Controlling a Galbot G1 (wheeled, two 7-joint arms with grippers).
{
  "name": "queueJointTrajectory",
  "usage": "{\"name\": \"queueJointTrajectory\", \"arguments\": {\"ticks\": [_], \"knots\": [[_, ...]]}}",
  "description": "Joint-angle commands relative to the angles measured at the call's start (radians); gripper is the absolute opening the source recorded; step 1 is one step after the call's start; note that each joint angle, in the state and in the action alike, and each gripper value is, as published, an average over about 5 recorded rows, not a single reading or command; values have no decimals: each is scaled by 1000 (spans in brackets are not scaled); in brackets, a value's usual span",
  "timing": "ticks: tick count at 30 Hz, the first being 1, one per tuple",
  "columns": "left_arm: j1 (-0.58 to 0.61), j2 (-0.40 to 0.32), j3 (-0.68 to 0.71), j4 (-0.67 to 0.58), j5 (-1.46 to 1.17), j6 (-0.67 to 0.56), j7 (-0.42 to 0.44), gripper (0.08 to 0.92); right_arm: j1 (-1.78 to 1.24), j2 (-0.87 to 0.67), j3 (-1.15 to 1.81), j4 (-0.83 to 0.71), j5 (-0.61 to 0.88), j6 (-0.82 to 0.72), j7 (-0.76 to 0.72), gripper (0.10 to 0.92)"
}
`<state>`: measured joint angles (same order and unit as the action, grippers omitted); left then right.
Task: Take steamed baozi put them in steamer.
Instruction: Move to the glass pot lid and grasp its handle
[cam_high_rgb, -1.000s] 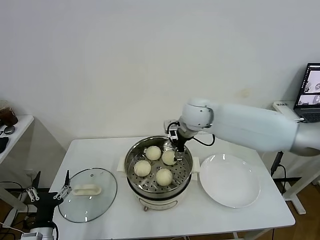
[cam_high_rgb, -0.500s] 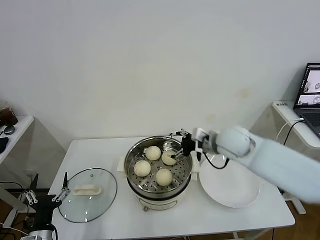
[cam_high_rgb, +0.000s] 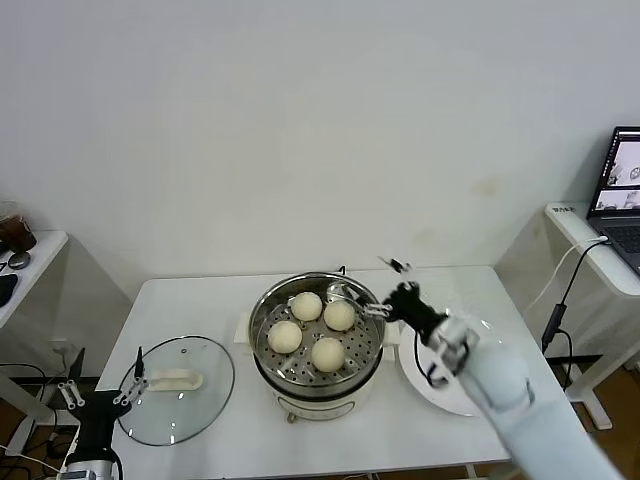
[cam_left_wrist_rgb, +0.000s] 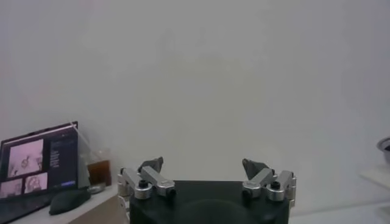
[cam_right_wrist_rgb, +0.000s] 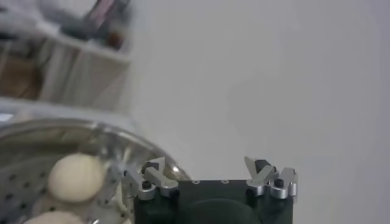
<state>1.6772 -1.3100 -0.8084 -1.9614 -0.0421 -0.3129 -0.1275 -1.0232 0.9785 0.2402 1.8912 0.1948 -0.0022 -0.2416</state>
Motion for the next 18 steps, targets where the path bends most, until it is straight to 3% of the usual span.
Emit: {"name": "queueJointTrajectory", "arguments": {"ticks": [1,9,18], "knots": [[-20,34,-39,102,625,43,-105,823,-511,455,573,50,-217,304,-13,823],[-13,148,-100,293,1265,8,-195,823,-626,494,657,121,-102,220,13,823],[-116,226,-11,430,1364,4,-207,823,-680,525,656,132,-102,215,23,823]]}}
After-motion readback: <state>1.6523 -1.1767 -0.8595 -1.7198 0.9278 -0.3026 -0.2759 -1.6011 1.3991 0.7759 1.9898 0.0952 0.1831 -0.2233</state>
